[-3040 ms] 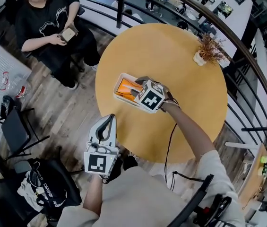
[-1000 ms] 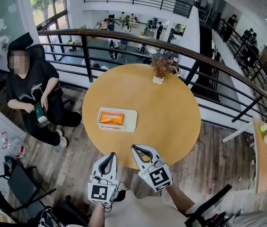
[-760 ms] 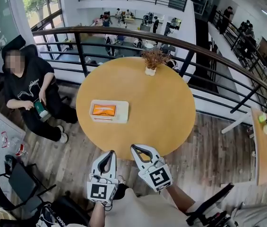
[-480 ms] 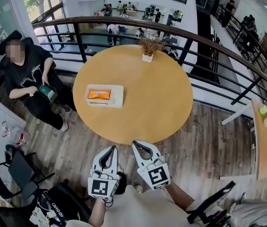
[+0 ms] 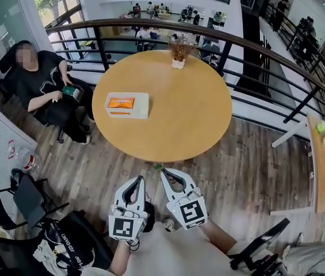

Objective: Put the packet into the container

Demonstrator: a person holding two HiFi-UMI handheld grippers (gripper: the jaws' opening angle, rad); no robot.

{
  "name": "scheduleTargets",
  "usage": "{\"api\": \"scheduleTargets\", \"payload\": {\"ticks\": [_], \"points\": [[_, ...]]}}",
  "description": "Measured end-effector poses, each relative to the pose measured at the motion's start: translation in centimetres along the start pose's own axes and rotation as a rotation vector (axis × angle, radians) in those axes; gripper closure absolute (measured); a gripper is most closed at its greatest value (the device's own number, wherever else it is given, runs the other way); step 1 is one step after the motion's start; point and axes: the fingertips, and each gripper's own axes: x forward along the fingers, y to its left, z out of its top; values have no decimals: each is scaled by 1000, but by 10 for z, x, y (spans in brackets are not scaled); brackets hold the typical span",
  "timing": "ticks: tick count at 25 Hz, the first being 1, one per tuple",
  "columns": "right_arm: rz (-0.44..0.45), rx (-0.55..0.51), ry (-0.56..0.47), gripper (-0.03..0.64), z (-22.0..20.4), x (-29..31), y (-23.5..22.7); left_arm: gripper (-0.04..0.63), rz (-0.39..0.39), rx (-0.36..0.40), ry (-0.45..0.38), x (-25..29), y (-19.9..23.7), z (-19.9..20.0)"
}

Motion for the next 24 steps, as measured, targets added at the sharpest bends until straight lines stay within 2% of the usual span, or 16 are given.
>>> {"api": "scheduleTargets", "payload": {"ticks": [4,7,10,13,19,24], "points": [[-12,4,3,614,1,-2,-1,591,11,5,8,0,0,2],[-27,68,5,614,2,0,-2,591,17,9,3,2,3,4],[-25,39,4,614,3,4,-3,591,16,-1,-1,2,7,1],[-35,91,13,614,0,5,-4,591,13,0,6,5,7,-2],[-31,19,12,614,-5,5,-9,591,12,9,6,7,5,-2],[-52,102,20,614,-9,7,-7,591,15,-7,20,2,8,-10]]}}
